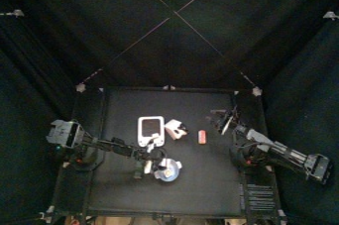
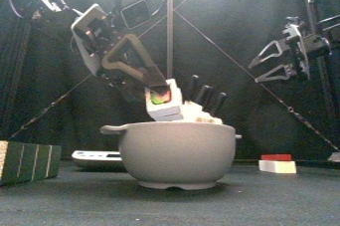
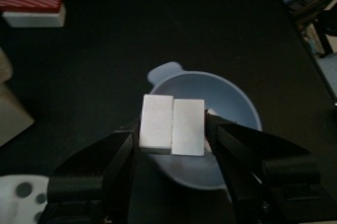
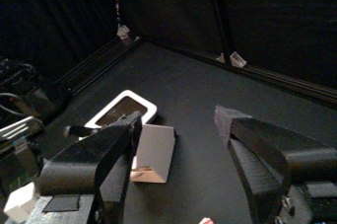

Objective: Put sushi piece in bowl

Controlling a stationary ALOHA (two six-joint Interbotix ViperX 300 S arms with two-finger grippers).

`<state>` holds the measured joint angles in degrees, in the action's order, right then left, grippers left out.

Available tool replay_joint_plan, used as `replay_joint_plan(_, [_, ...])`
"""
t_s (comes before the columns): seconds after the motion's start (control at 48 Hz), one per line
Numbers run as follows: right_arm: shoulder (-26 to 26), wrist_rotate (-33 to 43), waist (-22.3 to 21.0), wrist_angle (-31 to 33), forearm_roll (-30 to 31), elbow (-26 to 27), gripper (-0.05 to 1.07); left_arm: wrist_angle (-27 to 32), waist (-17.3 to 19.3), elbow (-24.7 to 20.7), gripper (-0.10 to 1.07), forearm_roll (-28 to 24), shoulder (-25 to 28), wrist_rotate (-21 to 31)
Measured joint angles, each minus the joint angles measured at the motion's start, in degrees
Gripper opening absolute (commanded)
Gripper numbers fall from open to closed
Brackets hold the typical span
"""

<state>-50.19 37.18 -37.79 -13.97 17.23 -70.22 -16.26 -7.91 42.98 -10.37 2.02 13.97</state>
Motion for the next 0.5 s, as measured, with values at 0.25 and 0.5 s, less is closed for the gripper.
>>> replay_joint_plan(0.25, [0.0, 0.0, 0.0, 0.0, 0.09, -0.09, 0.93, -0.09, -0.26, -0.53, 0.87, 2.37, 1.58, 0.09])
replay_joint_plan(0.5, [0.0, 0.0, 0.0, 0.0, 0.09, 0.0, 0.93, 0.0, -0.26, -0.53, 0.91, 2.72, 1.76, 0.09])
